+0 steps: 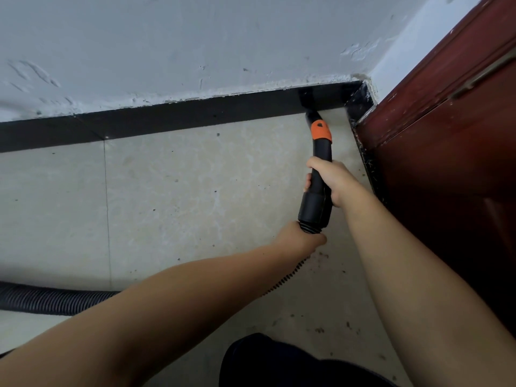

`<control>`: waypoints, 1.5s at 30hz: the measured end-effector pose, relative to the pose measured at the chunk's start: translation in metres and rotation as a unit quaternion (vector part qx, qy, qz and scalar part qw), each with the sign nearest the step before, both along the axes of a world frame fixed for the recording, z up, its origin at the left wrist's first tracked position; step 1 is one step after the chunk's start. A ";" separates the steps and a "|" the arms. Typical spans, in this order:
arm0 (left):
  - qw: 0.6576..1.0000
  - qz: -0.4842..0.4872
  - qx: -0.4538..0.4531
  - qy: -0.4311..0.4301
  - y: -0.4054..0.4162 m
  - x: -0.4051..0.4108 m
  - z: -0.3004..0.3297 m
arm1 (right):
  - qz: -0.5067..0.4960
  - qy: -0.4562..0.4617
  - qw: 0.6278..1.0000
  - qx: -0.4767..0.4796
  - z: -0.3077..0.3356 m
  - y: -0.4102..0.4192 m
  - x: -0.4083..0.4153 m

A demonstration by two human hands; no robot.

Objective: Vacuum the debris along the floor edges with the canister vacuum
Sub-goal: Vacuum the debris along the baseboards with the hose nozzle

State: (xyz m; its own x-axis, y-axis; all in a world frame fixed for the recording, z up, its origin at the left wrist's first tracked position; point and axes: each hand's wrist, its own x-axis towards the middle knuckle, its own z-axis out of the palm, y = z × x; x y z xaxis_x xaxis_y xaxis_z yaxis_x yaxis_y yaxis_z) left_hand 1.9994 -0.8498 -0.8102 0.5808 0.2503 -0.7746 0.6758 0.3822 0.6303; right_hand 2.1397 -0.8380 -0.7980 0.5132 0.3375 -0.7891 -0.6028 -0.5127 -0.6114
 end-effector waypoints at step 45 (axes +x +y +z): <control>0.996 0.032 0.003 0.084 0.098 -0.152 0.038 | 0.070 0.018 0.997 -0.002 0.017 0.109 -0.157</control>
State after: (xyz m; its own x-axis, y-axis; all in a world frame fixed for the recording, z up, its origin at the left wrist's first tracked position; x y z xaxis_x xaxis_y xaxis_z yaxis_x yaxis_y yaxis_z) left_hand 1.8477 -0.7522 -0.7720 0.4253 0.2874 -0.8582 0.7461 0.4254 0.5122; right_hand 1.9823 -0.7287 -0.7809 0.4338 0.4003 -0.8072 -0.5466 -0.5953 -0.5890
